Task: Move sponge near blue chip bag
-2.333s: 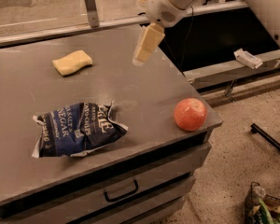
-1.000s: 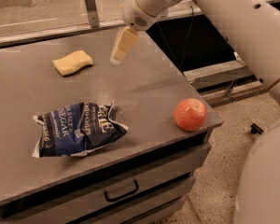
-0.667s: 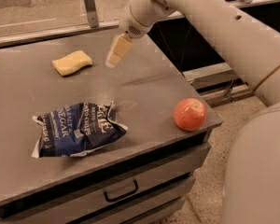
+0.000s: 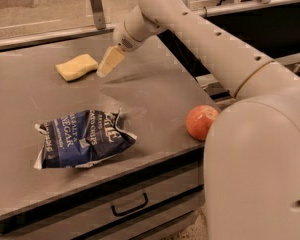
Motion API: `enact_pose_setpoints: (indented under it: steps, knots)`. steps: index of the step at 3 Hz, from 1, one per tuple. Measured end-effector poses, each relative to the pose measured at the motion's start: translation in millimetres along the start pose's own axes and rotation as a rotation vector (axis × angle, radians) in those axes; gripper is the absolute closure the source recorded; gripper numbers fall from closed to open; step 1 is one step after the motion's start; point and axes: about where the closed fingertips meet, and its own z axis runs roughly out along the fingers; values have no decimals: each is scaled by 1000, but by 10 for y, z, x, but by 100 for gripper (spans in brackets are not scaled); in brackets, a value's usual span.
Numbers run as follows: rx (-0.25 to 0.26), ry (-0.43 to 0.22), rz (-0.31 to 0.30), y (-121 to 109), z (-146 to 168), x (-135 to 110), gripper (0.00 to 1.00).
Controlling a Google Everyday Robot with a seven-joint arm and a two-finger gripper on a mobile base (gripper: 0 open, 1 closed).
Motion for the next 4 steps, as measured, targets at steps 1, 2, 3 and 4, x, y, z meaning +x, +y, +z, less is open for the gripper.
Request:
enact_pose_setpoints:
  steps: [1, 2, 3, 4]
  knots:
    - [-36, -43, 37, 2, 274, -42, 0]
    - [-81, -91, 69, 48, 453, -93, 18]
    - [-122, -81, 82, 126, 557, -115, 41]
    - [-130, -71, 84, 143, 566, -118, 64]
